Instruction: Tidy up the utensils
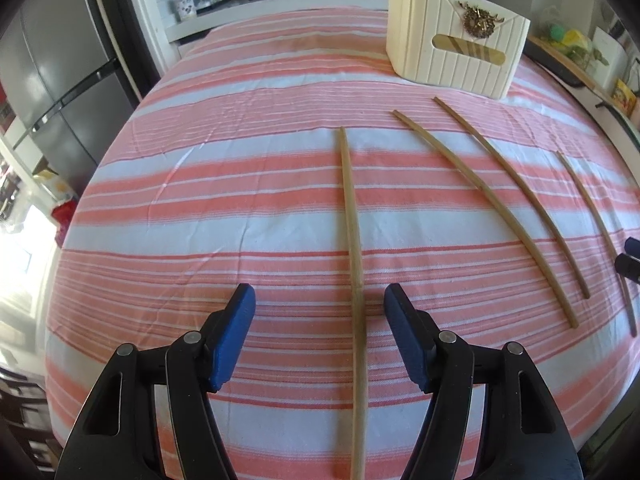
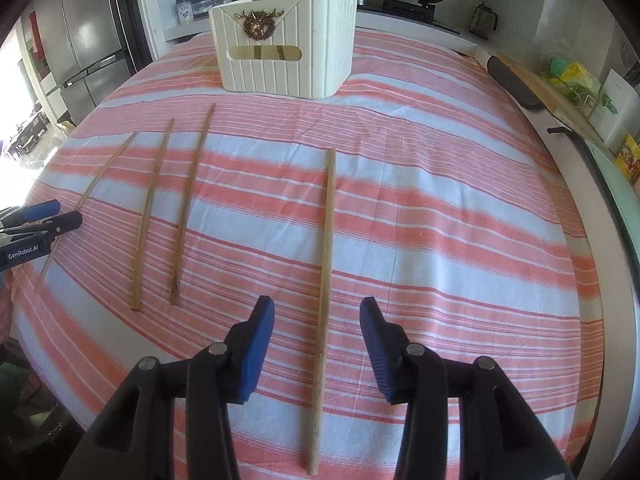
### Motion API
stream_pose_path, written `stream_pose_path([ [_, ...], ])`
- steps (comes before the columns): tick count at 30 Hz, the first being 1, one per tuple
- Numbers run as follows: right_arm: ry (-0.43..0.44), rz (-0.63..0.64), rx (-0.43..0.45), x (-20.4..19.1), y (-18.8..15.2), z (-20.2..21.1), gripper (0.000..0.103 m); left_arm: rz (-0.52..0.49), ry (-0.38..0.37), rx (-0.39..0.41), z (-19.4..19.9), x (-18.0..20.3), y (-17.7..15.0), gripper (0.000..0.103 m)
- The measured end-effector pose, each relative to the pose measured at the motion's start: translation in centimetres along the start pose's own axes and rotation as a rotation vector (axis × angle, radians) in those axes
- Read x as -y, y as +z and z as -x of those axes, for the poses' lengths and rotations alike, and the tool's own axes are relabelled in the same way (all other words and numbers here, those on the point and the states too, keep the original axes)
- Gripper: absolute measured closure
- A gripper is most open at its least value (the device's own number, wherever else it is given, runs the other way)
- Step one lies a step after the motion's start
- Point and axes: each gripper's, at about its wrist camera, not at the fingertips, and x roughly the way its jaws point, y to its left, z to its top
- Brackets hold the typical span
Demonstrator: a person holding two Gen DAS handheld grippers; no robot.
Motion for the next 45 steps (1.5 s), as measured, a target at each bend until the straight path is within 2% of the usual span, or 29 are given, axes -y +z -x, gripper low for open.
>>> stream_pose_path([
  [6,0.019,-0.006,-0.023,0.0,0.2,-0.7,0.057,-0.015,-0.038,-0.018,-0.5,-0.5,0.6,0.032],
  [10,0.045,0.007,-0.051,0.6,1.3,-1.3,0.057,-0.062,-0.093,-0.069,-1.5,-1.0,2.0,0.026],
  [14,0.053,0.013,-0.096,1.2,2.1,-2.6,0.057,-0.106,-0.1,-0.088,-2.5,-0.9,3.3,0.018],
  [22,0.054,0.052,-0.072,1.1,3.6,-3.8,0.056,-0.115,-0.127,-0.094,-4.0,-0.6,5.7,0.019],
  [25,0.063,0.052,-0.065,1.2,4.9,-4.5,0.057,-0.126,-0.137,-0.097,-4.5,-0.1,7.1,0.029],
  [27,0.064,0.052,-0.062,1.2,6.0,-5.2,0.06,-0.133,-0.136,-0.099,-4.8,0.4,8.0,0.049],
  [28,0.06,0.054,-0.06,1.2,6.6,-5.5,0.067,-0.138,-0.141,-0.1,-4.9,0.7,8.4,0.056],
  [29,0.057,0.058,-0.059,1.1,7.2,-5.7,0.072,-0.142,-0.147,-0.099,-4.9,1.0,8.8,0.072],
  [30,0.058,0.061,-0.057,1.1,7.8,-6.0,0.084,-0.144,-0.137,-0.093,-4.9,1.2,9.0,0.087],
  [31,0.058,0.061,-0.056,1.1,8.3,-6.3,0.095,-0.148,-0.122,-0.087,-5.0,1.3,9.2,0.095],
  [34,0.09,0.02,-0.053,1.5,9.5,-6.5,0.096,-0.126,-0.131,-0.078,-4.7,1.3,9.3,0.098],
  [36,0.126,-0.022,-0.024,2.0,10.1,-5.6,0.096,-0.106,-0.141,-0.043,-3.2,0.9,9.1,0.099],
  [41,0.188,-0.055,0.155,2.7,10.5,1.4,0.097,-0.079,-0.184,0.109,4.0,-0.3,9.1,0.099],
  [45,0.203,-0.049,0.271,2.9,10.1,7.0,0.097,-0.065,-0.233,0.239,10.0,-1.1,9.2,0.098],
])
